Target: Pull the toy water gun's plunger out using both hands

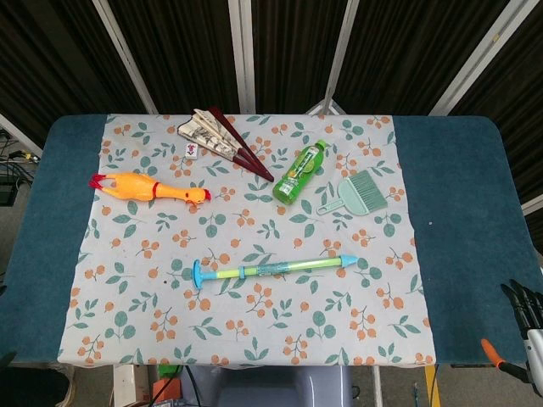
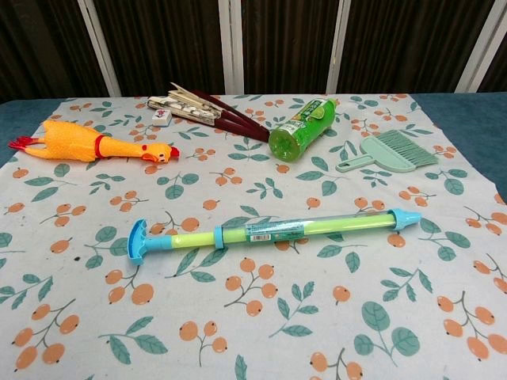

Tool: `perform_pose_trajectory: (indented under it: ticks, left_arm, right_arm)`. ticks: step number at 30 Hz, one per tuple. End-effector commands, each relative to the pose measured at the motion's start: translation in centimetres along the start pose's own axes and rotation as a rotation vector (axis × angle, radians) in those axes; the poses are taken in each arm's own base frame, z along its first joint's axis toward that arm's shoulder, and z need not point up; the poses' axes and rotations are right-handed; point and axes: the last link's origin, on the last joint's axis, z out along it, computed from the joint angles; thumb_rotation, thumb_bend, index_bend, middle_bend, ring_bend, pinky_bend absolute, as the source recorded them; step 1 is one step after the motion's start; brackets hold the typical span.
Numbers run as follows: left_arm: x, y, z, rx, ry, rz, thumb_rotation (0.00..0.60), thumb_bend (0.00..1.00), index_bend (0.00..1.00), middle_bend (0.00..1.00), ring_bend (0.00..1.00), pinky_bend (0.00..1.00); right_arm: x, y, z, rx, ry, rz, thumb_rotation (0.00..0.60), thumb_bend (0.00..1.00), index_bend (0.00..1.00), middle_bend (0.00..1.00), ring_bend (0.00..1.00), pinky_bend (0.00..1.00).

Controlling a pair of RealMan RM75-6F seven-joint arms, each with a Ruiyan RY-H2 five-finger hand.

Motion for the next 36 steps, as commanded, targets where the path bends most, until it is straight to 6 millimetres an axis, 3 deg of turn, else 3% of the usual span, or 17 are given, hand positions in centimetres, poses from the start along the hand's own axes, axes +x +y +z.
perform_pose_trajectory:
  ticks: [1,36]
  left_arm:
    - [0.01,0.02,0.01,-0.001,0.0,0.001,0.6,0.06,0.0,0.0,0.0,0.0]
    - [-0.19,0.19,0.56,0.039,-0.035,0.007,0.6,0.06,0.0,0.0,0.0,0.0]
  right_arm:
    - [0.01,0.03,-0.03,-0.001,0.0,0.0,0.6,0.31,0.0,0.0,0.0,0.0]
    - [-0.58,-0.08,0.5,-0.007,-0.039,-0.005,0.6,0.31,0.0,0.0,0.0,0.0]
